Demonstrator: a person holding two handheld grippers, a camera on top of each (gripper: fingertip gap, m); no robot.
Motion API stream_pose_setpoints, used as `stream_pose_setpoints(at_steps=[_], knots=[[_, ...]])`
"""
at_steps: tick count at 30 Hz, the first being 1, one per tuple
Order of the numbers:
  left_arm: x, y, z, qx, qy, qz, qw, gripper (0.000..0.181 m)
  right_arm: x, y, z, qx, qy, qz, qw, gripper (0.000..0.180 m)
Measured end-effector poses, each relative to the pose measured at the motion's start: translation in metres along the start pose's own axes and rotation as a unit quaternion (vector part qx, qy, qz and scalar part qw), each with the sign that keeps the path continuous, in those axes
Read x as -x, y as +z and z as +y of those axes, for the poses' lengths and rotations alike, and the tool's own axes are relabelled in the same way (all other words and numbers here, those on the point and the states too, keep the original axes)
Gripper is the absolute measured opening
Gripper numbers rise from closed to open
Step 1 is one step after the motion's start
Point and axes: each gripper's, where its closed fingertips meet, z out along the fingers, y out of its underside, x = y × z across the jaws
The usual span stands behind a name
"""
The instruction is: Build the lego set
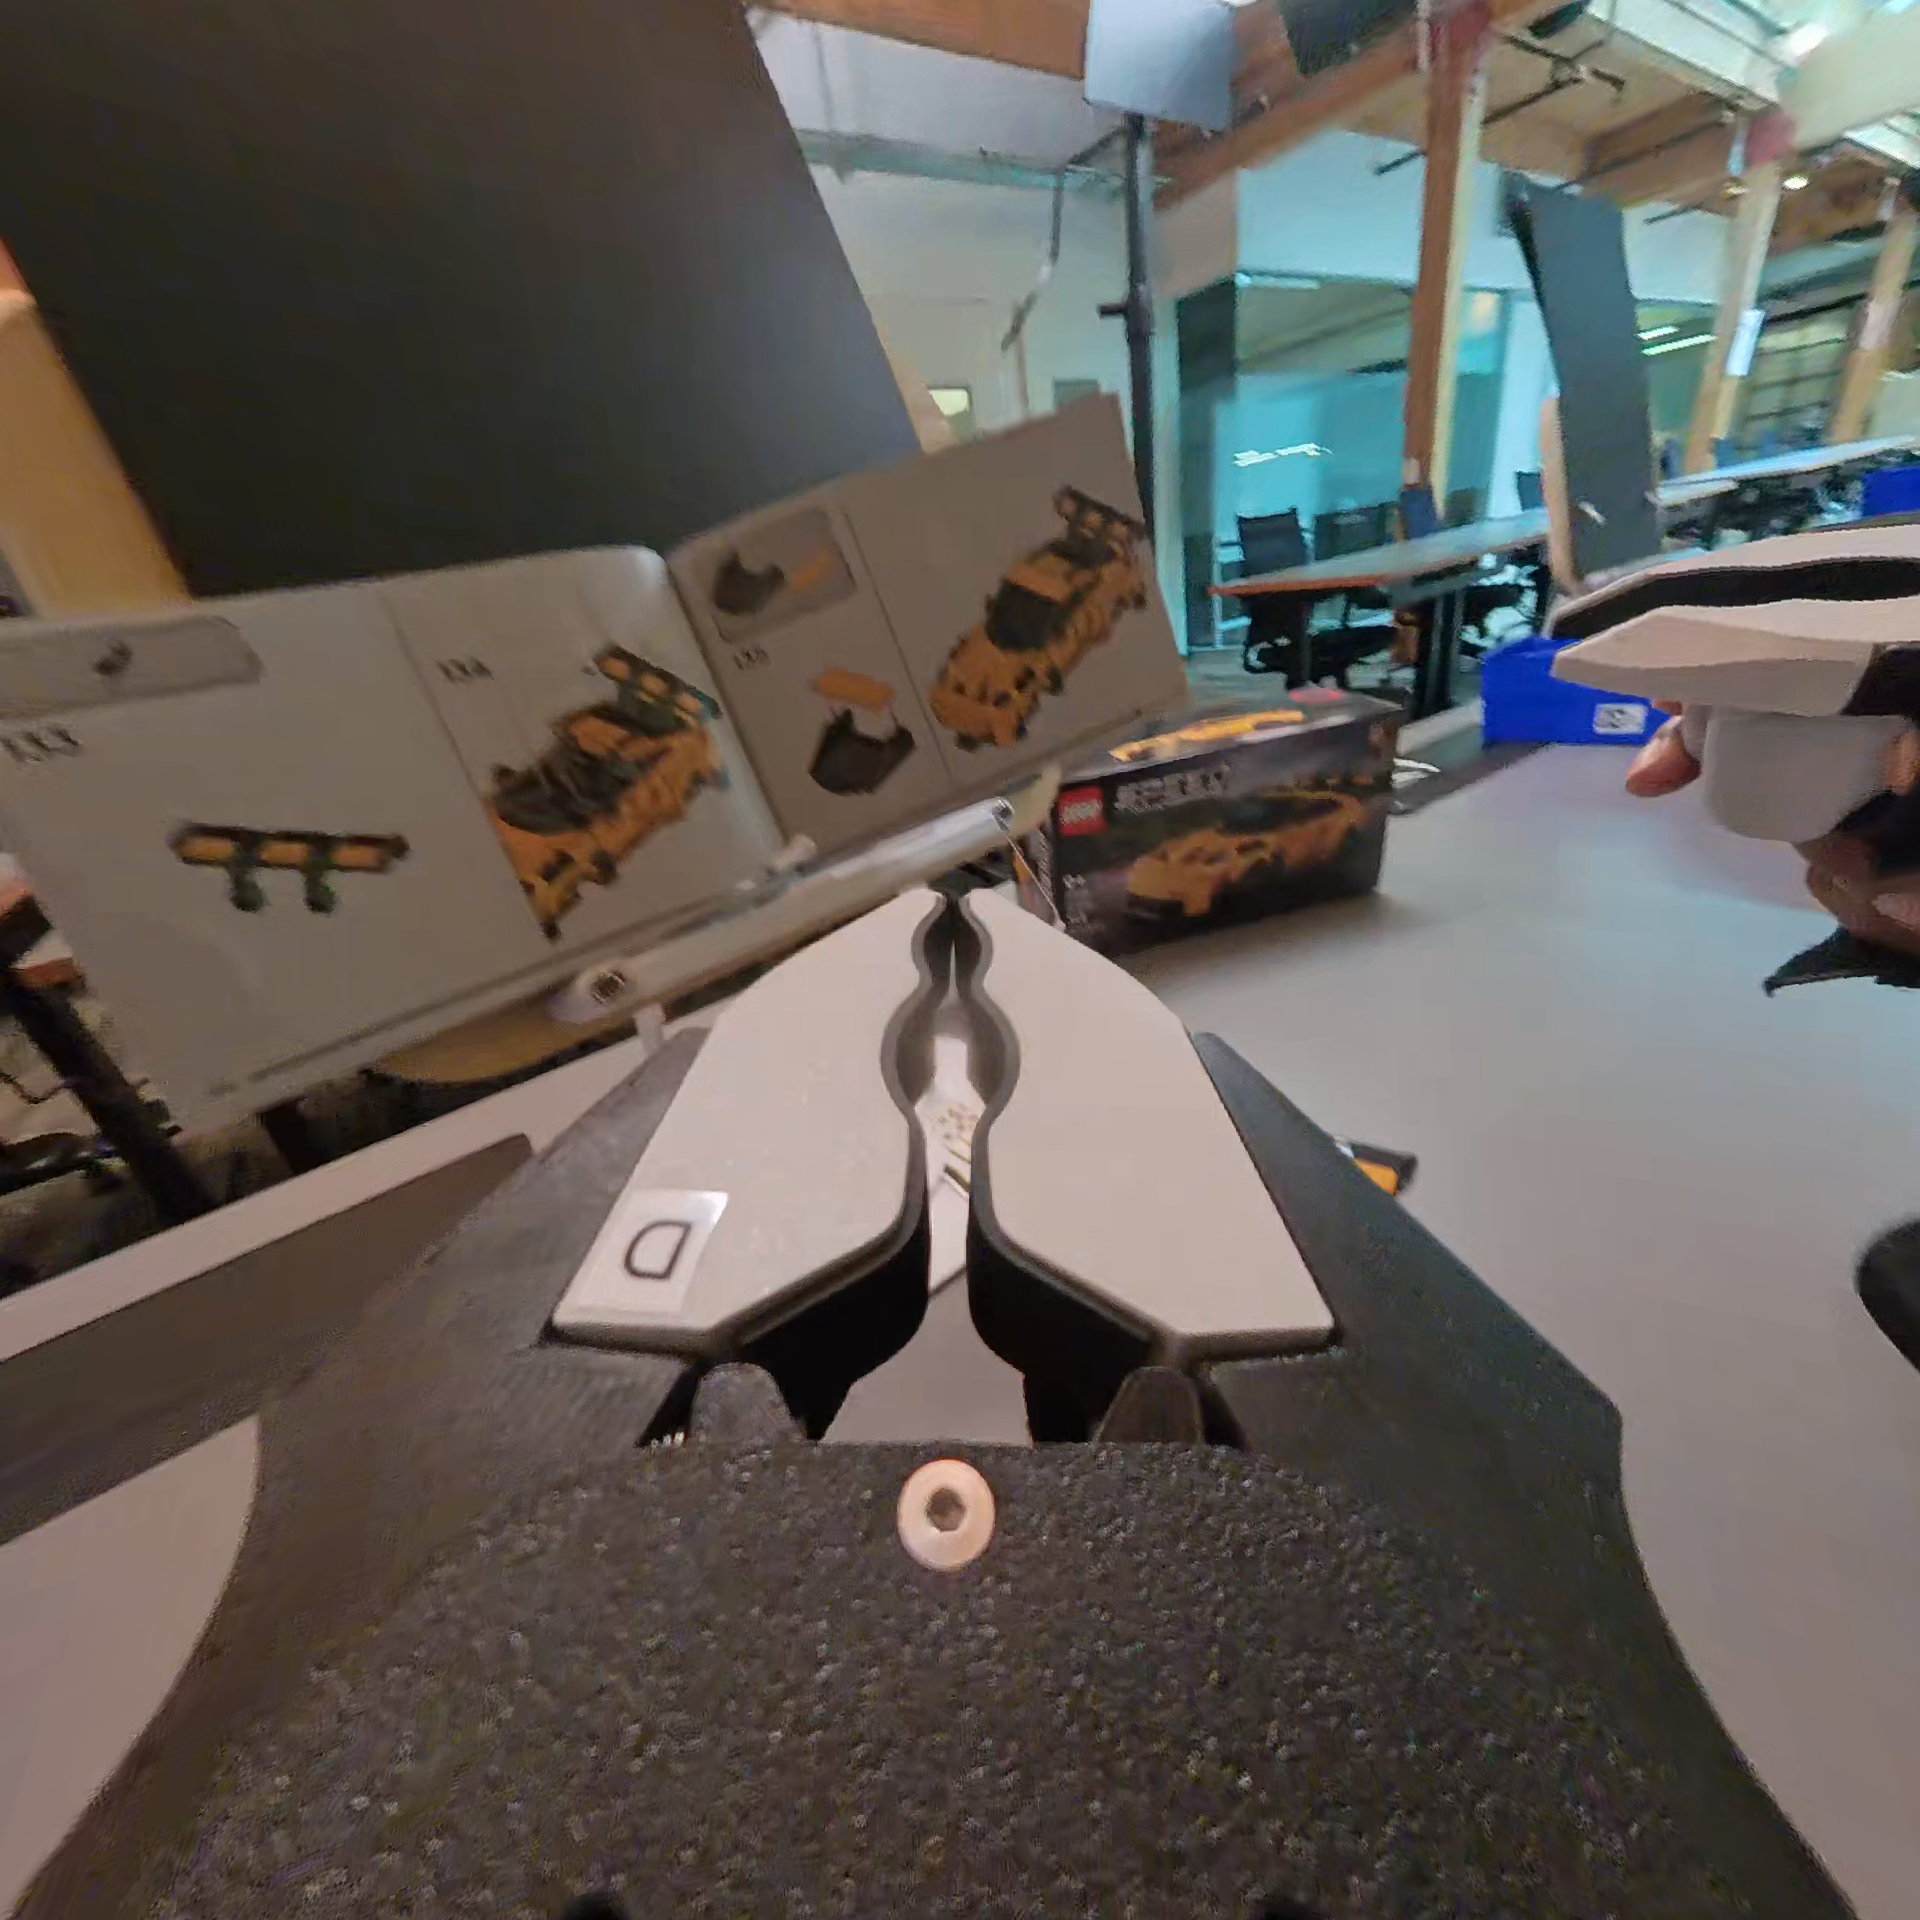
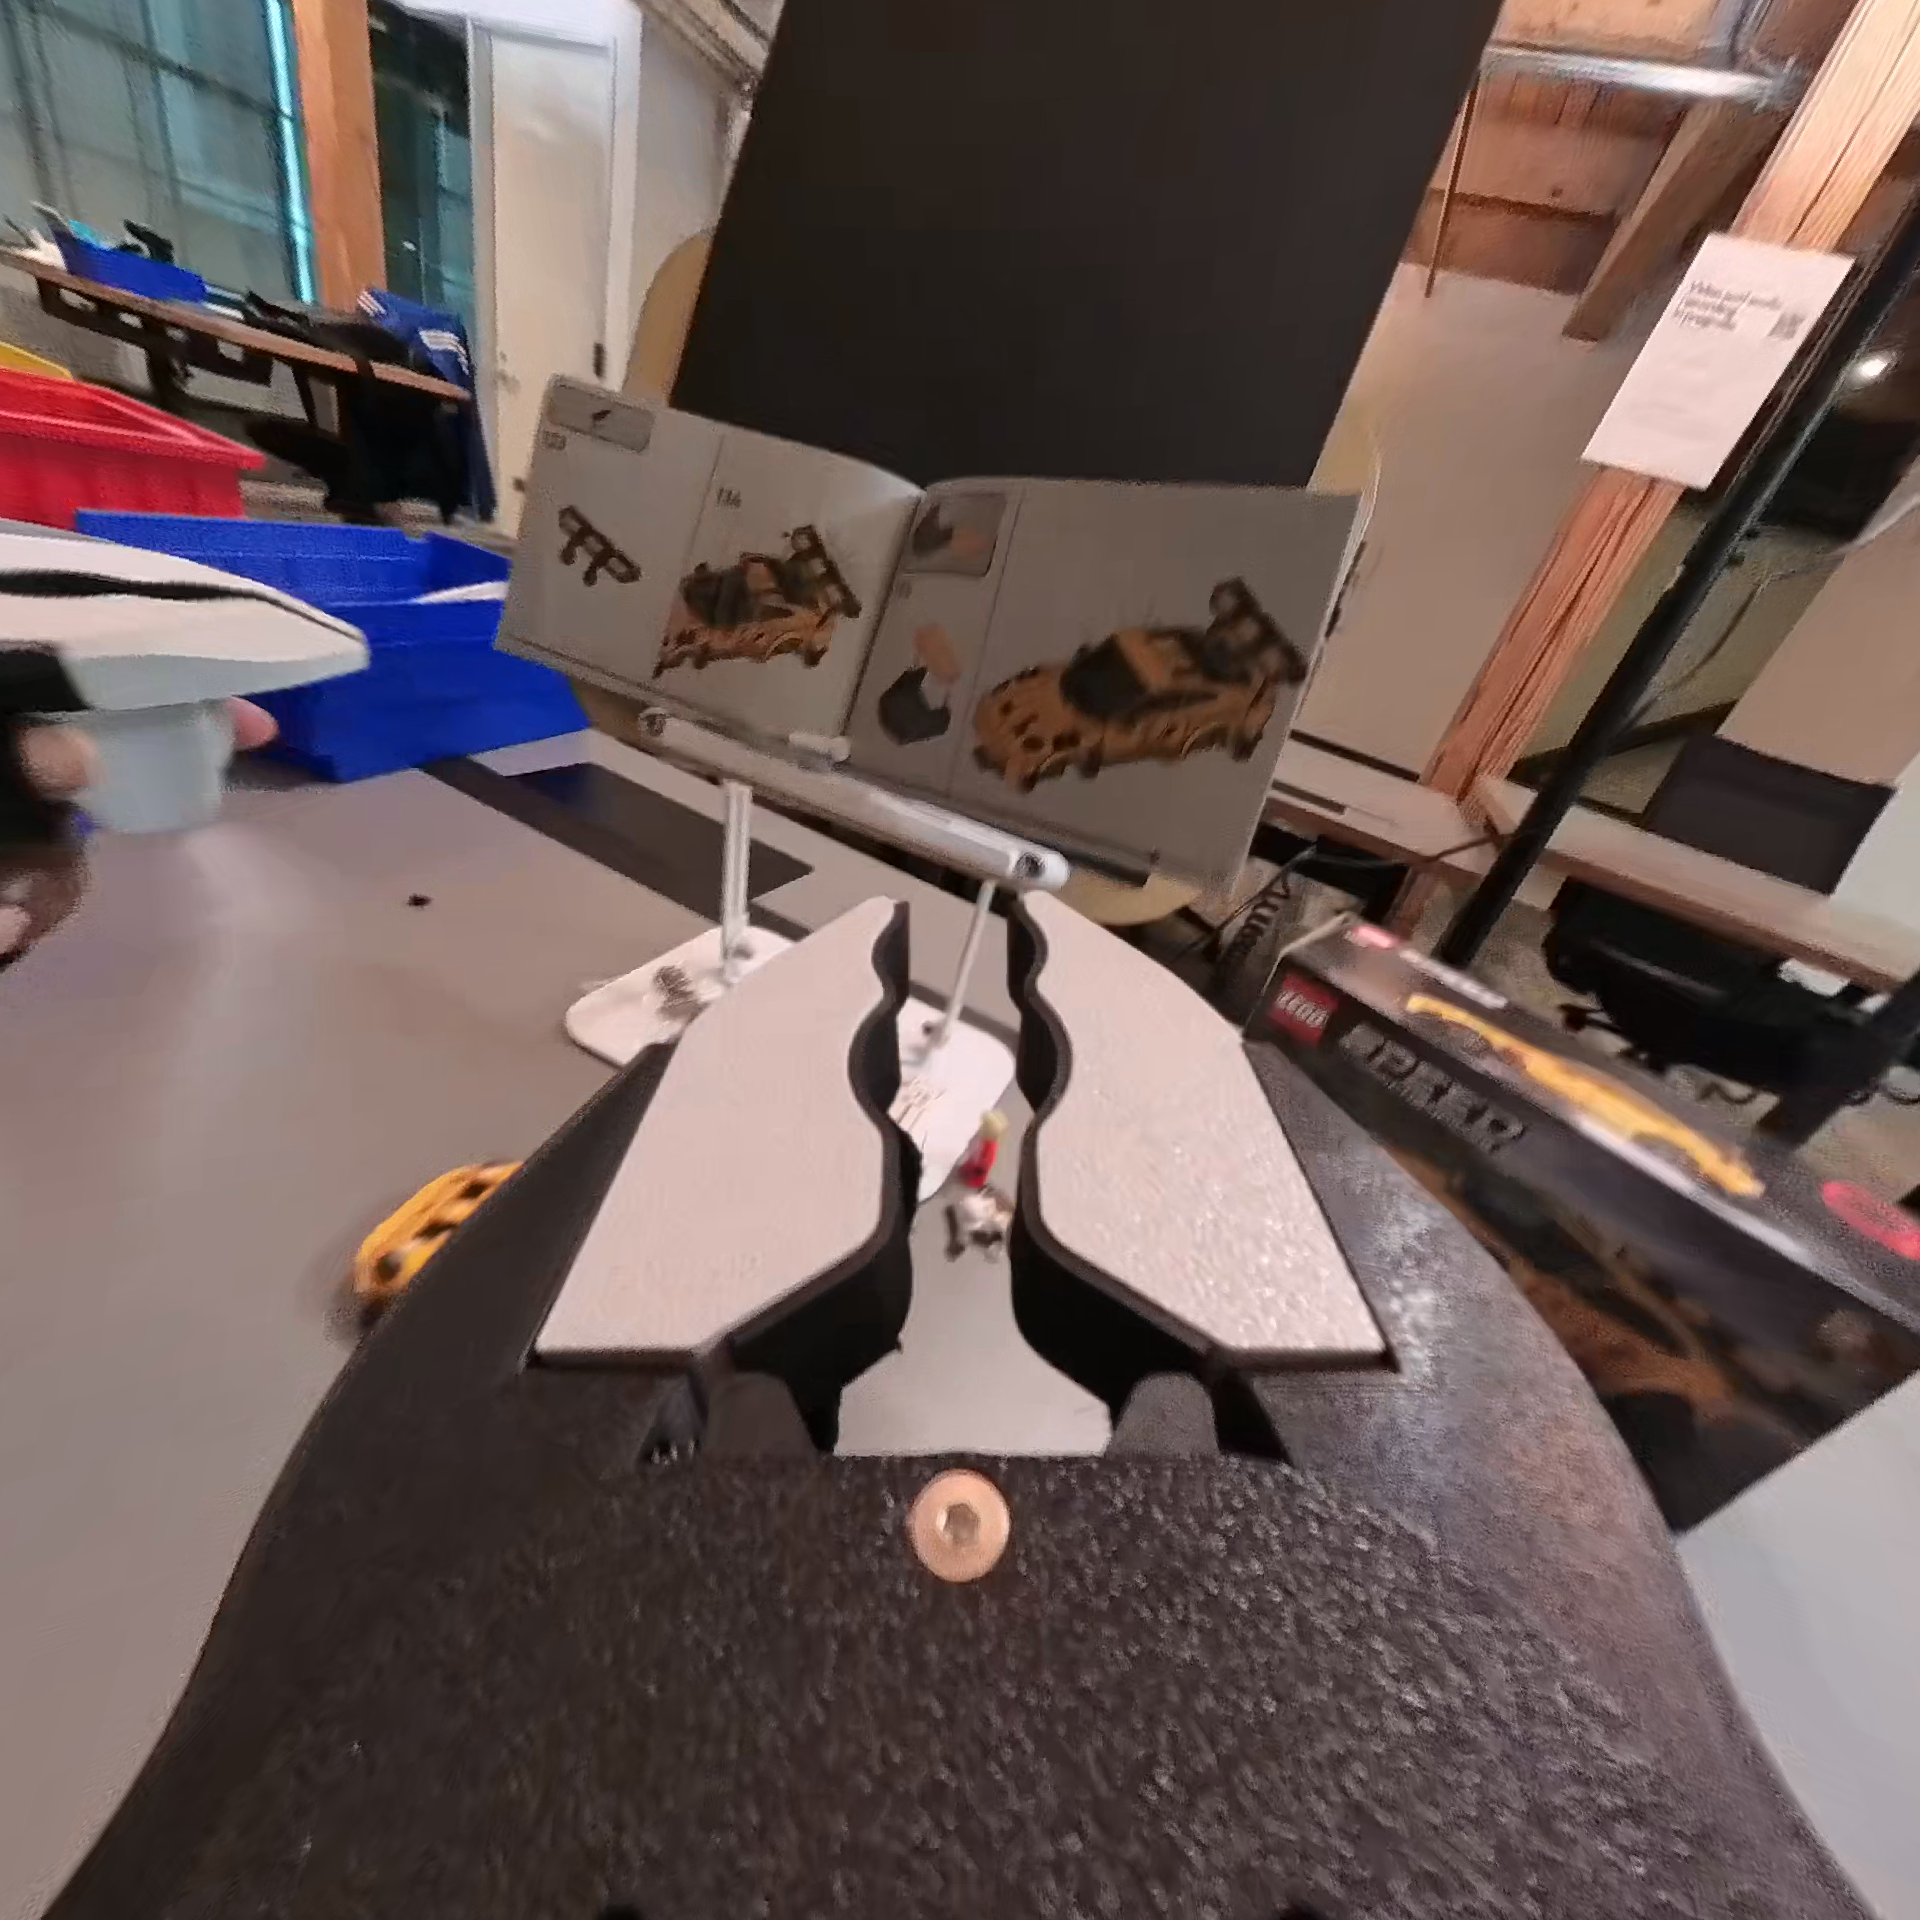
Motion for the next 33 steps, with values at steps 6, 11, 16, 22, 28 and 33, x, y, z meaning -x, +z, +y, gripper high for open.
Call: stream_pose_setpoints(at_steps=[6, 11, 16, 22, 28, 33], knots=[[0.029, 0.032, -0.025, -0.007, -0.005, -0.043, 0.999, 0.000, -0.030, 0.066, -0.040, -0.025, -0.016, 0.016, 0.999, 0.033], [0.042, 0.065, -0.035, -0.017, -0.001, -0.056, 0.998, 0.000, -0.061, 0.115, -0.052, -0.057, -0.032, 0.042, 0.997, 0.044], [0.048, 0.098, -0.012, 0.036, 0.015, -0.044, 0.998, 0.011, -0.079, 0.133, -0.042, -0.073, -0.030, 0.060, 0.995, 0.049], [0.041, 0.123, 0.016, 0.064, 0.024, -0.015, 0.998, 0.015, -0.082, 0.152, -0.023, -0.065, -0.089, 0.072, 0.991, 0.047], [0.028, 0.134, 0.038, 0.090, 0.038, 0.011, 0.995, 0.017, -0.097, 0.189, -0.009, -0.018, -0.089, 0.028, 0.995, 0.067], [0.025, 0.133, 0.048, 0.097, 0.026, 0.021, 0.995, 0.016, -0.104, 0.210, 0.001, 0.006, -0.101, 0.012, 0.995, 0.069]])
